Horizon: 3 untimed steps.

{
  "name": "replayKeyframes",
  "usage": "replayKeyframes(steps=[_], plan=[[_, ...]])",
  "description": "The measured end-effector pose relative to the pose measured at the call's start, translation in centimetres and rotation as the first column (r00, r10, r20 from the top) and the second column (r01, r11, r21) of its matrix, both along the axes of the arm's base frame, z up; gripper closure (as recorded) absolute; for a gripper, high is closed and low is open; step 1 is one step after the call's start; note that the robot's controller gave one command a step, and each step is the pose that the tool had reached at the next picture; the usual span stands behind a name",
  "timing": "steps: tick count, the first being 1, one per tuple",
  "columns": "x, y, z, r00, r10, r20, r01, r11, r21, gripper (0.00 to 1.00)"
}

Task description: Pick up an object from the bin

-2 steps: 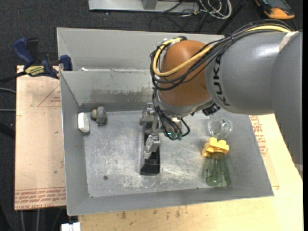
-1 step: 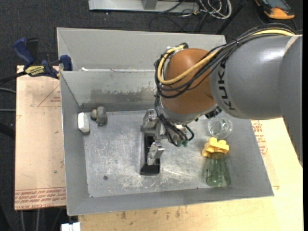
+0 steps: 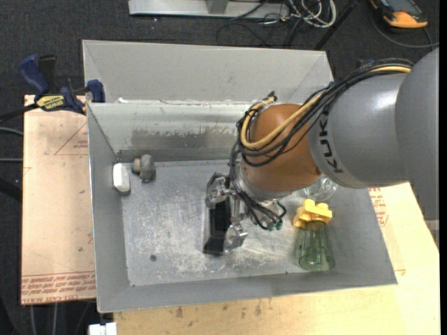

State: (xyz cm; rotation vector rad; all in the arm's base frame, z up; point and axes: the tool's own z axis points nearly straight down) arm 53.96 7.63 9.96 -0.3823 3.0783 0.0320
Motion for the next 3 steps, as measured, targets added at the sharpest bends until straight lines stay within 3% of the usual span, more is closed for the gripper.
replayKeyframes(steps=[3], plan=[[-0.12,0.12,0.17,1.000,0.000,0.000,0.000,1.000,-0.003,1.00]])
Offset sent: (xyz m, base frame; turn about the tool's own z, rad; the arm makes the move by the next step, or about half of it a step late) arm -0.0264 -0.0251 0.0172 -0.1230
